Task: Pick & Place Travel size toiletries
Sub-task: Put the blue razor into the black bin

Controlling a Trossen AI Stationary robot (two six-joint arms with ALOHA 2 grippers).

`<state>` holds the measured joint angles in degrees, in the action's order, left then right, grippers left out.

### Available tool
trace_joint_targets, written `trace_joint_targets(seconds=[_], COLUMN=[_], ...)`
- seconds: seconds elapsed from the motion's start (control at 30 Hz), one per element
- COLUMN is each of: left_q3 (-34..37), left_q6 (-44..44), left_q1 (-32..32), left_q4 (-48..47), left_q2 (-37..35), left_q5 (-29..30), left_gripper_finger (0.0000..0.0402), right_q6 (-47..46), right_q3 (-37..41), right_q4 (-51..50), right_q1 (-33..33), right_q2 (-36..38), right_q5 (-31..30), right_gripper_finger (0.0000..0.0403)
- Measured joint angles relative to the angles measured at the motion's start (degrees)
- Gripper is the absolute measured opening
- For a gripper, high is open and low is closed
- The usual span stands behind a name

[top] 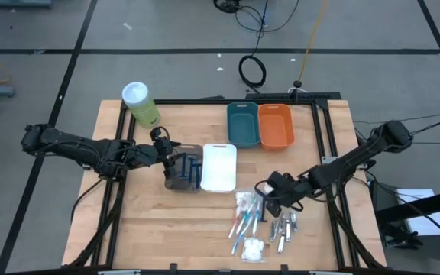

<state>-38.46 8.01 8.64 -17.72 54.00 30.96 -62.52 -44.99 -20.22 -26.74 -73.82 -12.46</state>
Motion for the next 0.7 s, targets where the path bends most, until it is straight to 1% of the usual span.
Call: trace_joint_targets(seconds=[0.1,0.2,0.4,0.53,0.63,0.7], left_q3=[0.0,0.0,0.0,0.0,1.2,2.3], left_q6=[0.0,0.0,-0.1,-0.1,-1.3,-3.5], left_q1=[0.0,0.0,0.0,0.0,0.0,0.0], left_q4=[0.0,0.2,3.5,7.8,16.8,22.6], left_q2=[0.0,0.0,0.0,0.0,1.7,4.0], left_q5=[0.0,0.0,-0.4,-4.8,-9.4,-12.6], left_gripper_finger=[0.0173,0.0173,0.0173,0.0173,0.0173,0.0173], right_q6=[4.1,9.8,24.0,34.3,42.8,48.1], right_q3=[0.0,0.0,-0.1,-0.1,-0.1,-0.1], right_q4=[1.4,5.0,15.7,25.8,36.4,43.8], right_q1=[0.0,0.0,1.1,2.8,4.5,5.7], right_q2=[1.1,1.0,-1.6,-4.3,-7.4,-9.8], right_q5=[-4.1,-9.1,-17.9,-22.1,-21.8,-20.1], right_gripper_finger=[0.0024,0.0027,0.0025,0.0026,0.0025,0.0025])
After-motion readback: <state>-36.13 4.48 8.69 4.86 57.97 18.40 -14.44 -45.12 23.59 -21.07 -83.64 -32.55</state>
